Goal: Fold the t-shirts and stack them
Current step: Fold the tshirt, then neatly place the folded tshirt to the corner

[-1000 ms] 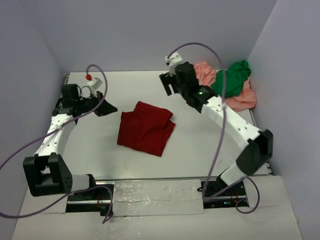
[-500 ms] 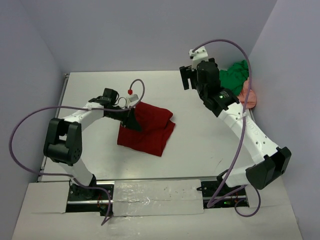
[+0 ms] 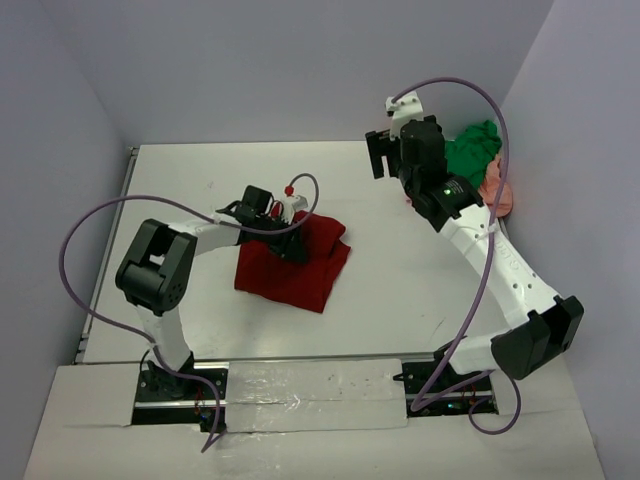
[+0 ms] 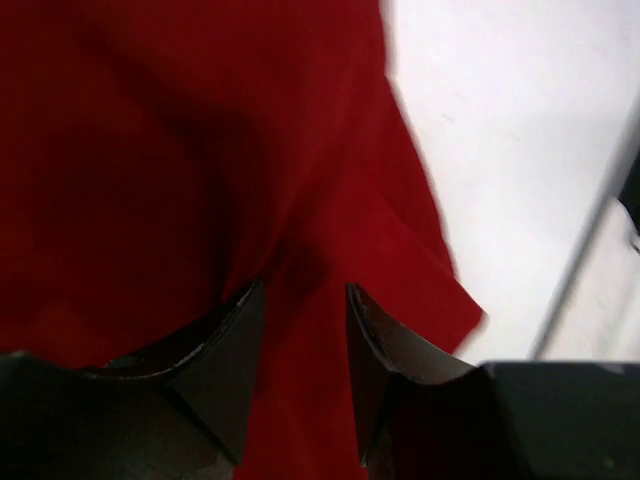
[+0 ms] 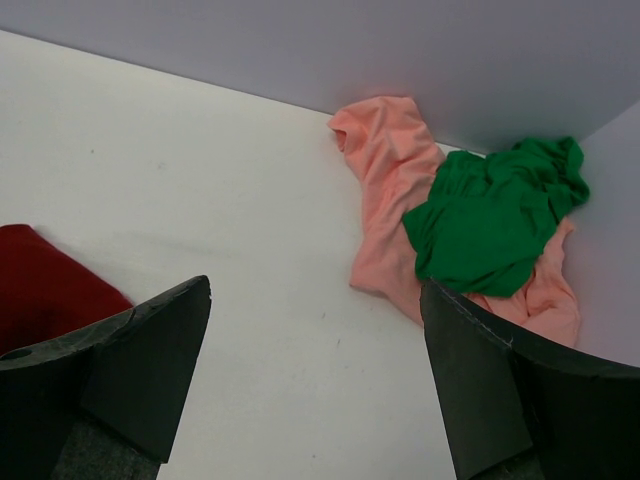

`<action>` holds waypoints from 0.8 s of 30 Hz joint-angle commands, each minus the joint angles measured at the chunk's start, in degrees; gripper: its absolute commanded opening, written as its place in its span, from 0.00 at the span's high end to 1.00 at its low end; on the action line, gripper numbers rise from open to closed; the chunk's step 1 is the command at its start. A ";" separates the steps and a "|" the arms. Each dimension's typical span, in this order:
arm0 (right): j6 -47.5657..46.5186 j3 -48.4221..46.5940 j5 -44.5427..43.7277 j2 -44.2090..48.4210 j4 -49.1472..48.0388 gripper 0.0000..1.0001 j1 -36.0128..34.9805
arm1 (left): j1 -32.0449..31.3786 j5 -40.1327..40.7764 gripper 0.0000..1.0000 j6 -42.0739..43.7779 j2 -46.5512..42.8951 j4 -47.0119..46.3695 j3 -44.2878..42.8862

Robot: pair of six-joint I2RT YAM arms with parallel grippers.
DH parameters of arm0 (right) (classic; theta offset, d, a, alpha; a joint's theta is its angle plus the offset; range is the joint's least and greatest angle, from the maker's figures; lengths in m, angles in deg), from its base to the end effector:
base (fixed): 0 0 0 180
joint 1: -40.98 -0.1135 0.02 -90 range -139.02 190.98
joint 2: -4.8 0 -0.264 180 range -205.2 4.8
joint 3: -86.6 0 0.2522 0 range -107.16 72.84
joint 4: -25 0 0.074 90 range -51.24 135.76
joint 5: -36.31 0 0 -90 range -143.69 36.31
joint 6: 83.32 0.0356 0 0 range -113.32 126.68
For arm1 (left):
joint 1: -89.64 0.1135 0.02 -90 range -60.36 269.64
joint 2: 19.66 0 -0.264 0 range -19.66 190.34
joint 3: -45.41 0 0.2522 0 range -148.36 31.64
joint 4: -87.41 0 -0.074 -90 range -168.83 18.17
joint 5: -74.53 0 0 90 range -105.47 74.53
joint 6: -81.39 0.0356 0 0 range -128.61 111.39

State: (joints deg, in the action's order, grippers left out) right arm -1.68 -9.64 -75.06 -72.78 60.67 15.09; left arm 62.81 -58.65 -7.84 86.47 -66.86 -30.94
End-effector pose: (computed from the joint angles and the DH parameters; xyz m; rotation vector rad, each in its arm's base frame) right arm 0.2797 0.1213 0.4207 -0.2949 1.8252 -0.1350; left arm 0.3181 -0.1882 0.1595 0.8934 2.3515 -1.1373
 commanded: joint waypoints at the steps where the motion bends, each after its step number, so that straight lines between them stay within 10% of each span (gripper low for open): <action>1: 0.45 -0.05 0.09 3.75 -0.73 0.08 0.93 | -1.21 11.42 0.53 -5.87 2.85 -10.20 -2.18; 13: 1.15 -1.55 1.15 10.61 -0.11 0.08 5.32 | 2.12 34.03 0.54 -10.27 16.03 -0.37 -15.62; 24: 2.38 -1.63 4.23 12.45 0.85 0.08 7.34 | 23.21 37.20 0.55 -7.99 12.97 6.05 -27.67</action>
State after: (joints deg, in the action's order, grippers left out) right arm -0.35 -9.69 -72.02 -61.74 61.48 21.91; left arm 81.50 -26.59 -18.42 101.96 -65.35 -54.70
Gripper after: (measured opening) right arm 0.916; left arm 0.448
